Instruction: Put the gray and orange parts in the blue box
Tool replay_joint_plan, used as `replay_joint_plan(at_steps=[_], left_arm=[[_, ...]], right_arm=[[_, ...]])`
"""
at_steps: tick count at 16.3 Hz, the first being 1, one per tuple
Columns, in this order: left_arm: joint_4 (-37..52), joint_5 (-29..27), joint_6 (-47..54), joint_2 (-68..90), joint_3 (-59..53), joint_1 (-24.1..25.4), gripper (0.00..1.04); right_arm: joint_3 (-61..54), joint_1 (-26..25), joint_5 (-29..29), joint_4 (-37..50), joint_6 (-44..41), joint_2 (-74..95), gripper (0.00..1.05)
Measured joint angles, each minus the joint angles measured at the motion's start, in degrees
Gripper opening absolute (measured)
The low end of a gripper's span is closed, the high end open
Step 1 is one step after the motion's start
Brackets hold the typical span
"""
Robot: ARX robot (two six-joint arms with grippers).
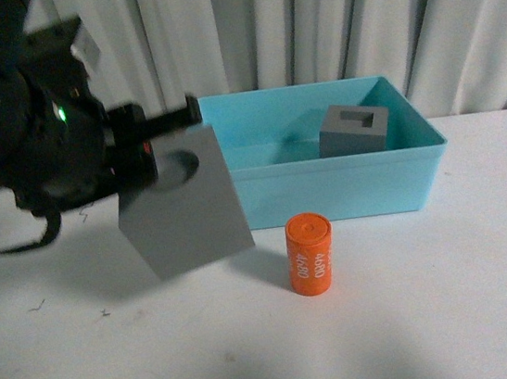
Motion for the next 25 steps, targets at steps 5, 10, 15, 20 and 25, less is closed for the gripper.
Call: replay_joint_plan(at_steps=[5, 10, 15, 20, 25], left_arm=[[-2.9, 1.1, -0.8, 6.0, 20.5, -3.0, 0.21], [-5.2, 2.5, 3.0, 15.8, 32.9, -4.6, 0.21], [-7.9, 2.9, 5.7, 21.1, 39.7, -4.7, 0.21], [-14.3, 2.4, 16.9, 44.9, 60.8, 1.3, 0.21], [-14.8, 0.9, 17.2, 48.0, 64.1, 3.3, 0.21]], right_arm=[[0.0, 0.0, 0.0, 0.0, 0.0, 0.0, 0.98], [0.0, 0.0, 0.0, 0.0, 0.0, 0.0, 0.98], [0.0, 0.0, 0.0, 0.0, 0.0, 0.0, 0.98], [0.0, 0.0, 0.0, 0.0, 0.0, 0.0, 0.98], [0.0, 0.0, 0.0, 0.0, 0.0, 0.0, 0.98]])
